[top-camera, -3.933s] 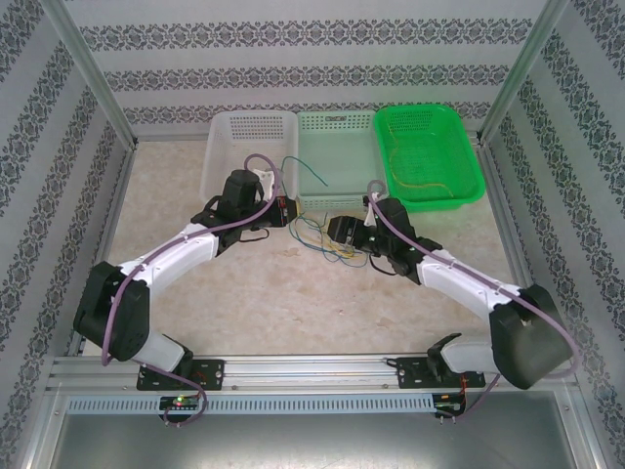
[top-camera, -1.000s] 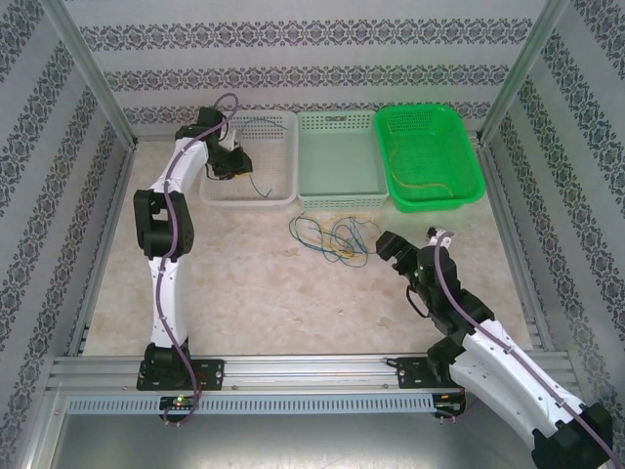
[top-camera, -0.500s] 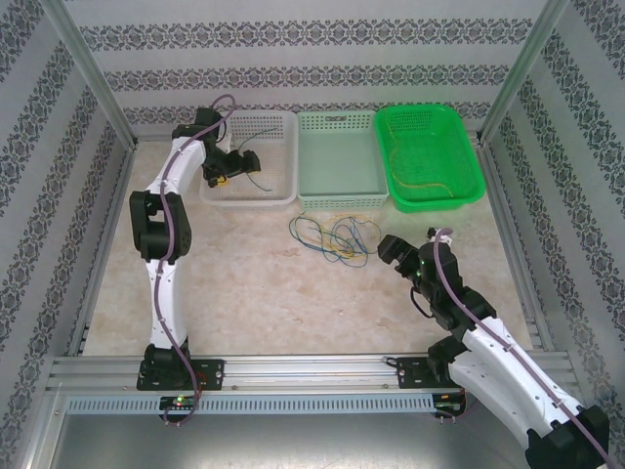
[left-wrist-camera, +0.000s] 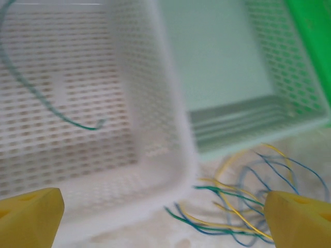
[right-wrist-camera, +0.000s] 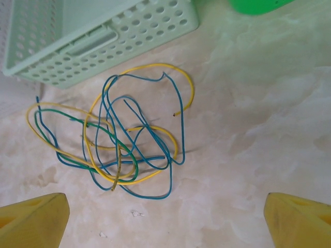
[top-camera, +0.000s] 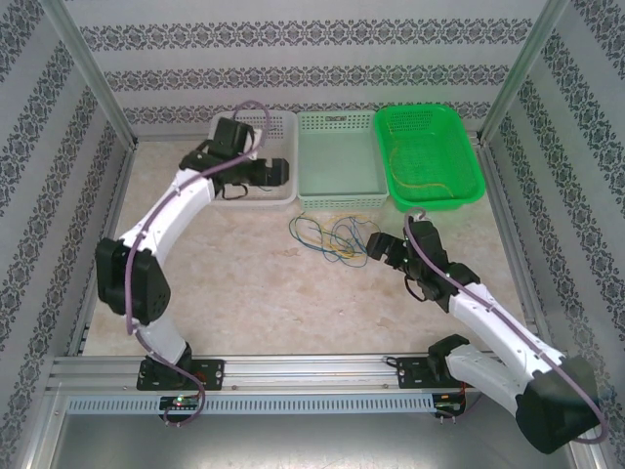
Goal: Untangle the cables
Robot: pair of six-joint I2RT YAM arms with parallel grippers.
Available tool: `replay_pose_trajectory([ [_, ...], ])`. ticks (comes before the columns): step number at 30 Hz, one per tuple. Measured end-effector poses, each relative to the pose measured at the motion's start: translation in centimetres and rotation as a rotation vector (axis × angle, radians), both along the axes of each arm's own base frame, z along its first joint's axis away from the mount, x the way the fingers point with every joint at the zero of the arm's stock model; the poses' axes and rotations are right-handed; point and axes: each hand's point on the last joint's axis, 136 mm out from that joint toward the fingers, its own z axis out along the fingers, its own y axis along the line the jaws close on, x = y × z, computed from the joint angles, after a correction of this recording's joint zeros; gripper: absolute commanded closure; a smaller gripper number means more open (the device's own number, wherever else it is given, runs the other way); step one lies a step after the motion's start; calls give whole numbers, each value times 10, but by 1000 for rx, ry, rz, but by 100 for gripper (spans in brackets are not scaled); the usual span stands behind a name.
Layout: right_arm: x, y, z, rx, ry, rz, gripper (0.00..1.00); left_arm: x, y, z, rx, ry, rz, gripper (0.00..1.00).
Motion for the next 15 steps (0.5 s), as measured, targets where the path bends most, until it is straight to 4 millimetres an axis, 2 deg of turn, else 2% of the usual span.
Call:
replay_pose_trajectory([
  [1, 1, 2, -3, -14, 11, 17, 6, -9, -8, -3, -7, -9, -24, 0],
  [3, 3, 5, -10, -41, 29, 40, 8, -19, -11, -16, -17, -3, -30, 1],
  [8, 13, 11, -27, -104, 76, 97, 11, -44, 1, -85, -44, 113, 11, 0],
  [10, 18, 15, -34, -128, 94, 121, 14, -57, -1, -105, -62, 162, 5, 1],
  [12, 25, 20, -40, -148, 108, 142, 15, -65, -3, -116, -77, 198, 0, 2],
  [15, 34, 25, -44, -160, 108, 158, 17, -64, -10, -116, -105, 193, -9, 3],
])
